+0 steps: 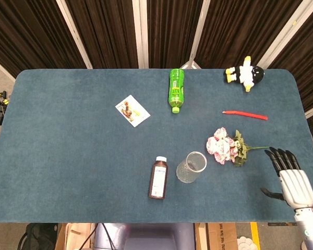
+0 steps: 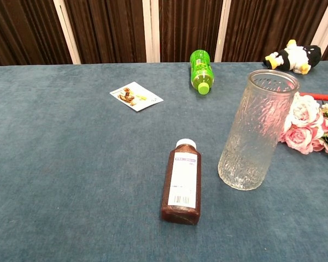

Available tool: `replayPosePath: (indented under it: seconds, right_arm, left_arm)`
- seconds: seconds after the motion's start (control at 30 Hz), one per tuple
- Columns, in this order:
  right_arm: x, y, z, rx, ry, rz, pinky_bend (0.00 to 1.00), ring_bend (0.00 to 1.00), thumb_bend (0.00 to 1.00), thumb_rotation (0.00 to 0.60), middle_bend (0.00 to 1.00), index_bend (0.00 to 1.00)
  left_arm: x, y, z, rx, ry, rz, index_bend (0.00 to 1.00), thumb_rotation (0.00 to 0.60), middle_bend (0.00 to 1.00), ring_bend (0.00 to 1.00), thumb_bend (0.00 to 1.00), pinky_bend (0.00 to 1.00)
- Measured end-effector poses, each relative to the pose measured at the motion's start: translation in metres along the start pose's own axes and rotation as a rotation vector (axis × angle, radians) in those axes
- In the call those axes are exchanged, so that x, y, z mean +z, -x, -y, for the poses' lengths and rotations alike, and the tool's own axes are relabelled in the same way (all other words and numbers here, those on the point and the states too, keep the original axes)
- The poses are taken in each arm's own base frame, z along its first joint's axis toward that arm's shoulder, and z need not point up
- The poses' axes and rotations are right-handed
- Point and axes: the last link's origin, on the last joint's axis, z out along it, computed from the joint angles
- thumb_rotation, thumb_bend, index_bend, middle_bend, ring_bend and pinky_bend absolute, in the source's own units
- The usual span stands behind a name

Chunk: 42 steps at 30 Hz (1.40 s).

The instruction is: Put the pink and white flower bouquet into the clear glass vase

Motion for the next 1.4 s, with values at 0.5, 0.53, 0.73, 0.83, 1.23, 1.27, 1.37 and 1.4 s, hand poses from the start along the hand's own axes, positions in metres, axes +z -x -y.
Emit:
replayPosePath:
  seconds: [0.5, 0.53, 0.73, 0.83, 1.23, 1.27, 1.37, 1.4]
  right_arm:
    - [0.105, 0.023, 0.011, -0.011, 0.011, 0.208, 0.00, 0.00, 0.11, 0.600, 0.05, 0.09]
    - [0.110, 0.024, 0.011, -0.025, 0.013, 0.217, 0.00, 0.00, 0.11, 0.600, 0.05, 0.08]
    - [0.132, 0.035, 0.018, -0.033, 0.028, 0.270, 0.00, 0.00, 0.11, 0.600, 0.05, 0.08]
    - [0.139, 0.039, 0.023, -0.013, 0.027, 0.288, 0.00, 0.00, 0.11, 0.600, 0.05, 0.08]
    - [0.164, 0.053, 0.045, 0.013, 0.006, 0.310, 0.00, 0.03, 0.11, 0.600, 0.05, 0.08]
    - [0.166, 0.054, 0.047, 0.010, 0.002, 0.309, 0.00, 0.04, 0.11, 0.600, 0.05, 0.08]
    - [0.170, 0.059, 0.052, -0.007, -0.013, 0.309, 0.00, 0.06, 0.11, 0.600, 0.07, 0.08]
    - [0.172, 0.062, 0.054, -0.013, -0.019, 0.312, 0.00, 0.07, 0.11, 0.600, 0.07, 0.08]
  left_arm:
    - [0.004, 0.007, -0.002, 0.028, -0.012, 0.015, 0.15, 0.600, 0.00, 0.00, 0.17, 0.00]
    - [0.004, 0.007, -0.002, 0.033, -0.014, 0.017, 0.15, 0.600, 0.00, 0.00, 0.17, 0.00]
    - [0.006, 0.010, -0.004, 0.052, -0.019, 0.020, 0.15, 0.600, 0.00, 0.00, 0.17, 0.00]
    - [0.007, 0.011, -0.004, 0.059, -0.019, 0.021, 0.15, 0.600, 0.00, 0.00, 0.17, 0.00]
    - [0.008, 0.014, -0.005, 0.070, -0.026, 0.021, 0.15, 0.600, 0.00, 0.00, 0.17, 0.00]
    - [0.008, 0.014, -0.005, 0.071, -0.026, 0.022, 0.15, 0.600, 0.00, 0.00, 0.18, 0.00]
    - [0.009, 0.014, -0.006, 0.074, -0.025, 0.023, 0.15, 0.600, 0.00, 0.00, 0.18, 0.00]
    - [0.009, 0.014, -0.006, 0.074, -0.026, 0.023, 0.15, 0.600, 0.00, 0.00, 0.18, 0.00]
